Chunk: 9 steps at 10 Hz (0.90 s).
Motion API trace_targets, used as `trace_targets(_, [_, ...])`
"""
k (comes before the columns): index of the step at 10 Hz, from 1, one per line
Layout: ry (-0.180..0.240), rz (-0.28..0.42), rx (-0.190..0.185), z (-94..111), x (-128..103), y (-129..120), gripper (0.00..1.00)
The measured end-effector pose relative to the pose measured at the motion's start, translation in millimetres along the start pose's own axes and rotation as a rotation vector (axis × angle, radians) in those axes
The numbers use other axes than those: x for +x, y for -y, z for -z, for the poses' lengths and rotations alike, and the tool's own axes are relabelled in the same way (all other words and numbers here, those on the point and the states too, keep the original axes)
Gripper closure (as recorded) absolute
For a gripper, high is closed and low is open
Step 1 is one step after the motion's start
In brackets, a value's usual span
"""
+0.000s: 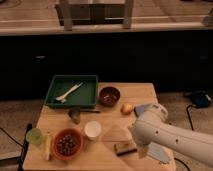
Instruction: Place eraser in purple bowl
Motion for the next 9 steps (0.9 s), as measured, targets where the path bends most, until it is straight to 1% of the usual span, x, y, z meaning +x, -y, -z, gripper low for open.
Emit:
trace_targets(1, [0.005,-0.004,0.004,-3.4,-0.5,-0.3,0.20])
trace_targets(4, [0.037,-0.031,0.009,-16.6,-6.3,-3.4,0.20])
trace_targets(9, [0.074,-0.090,0.014,-32.7,-8.2,-8.4,0.20])
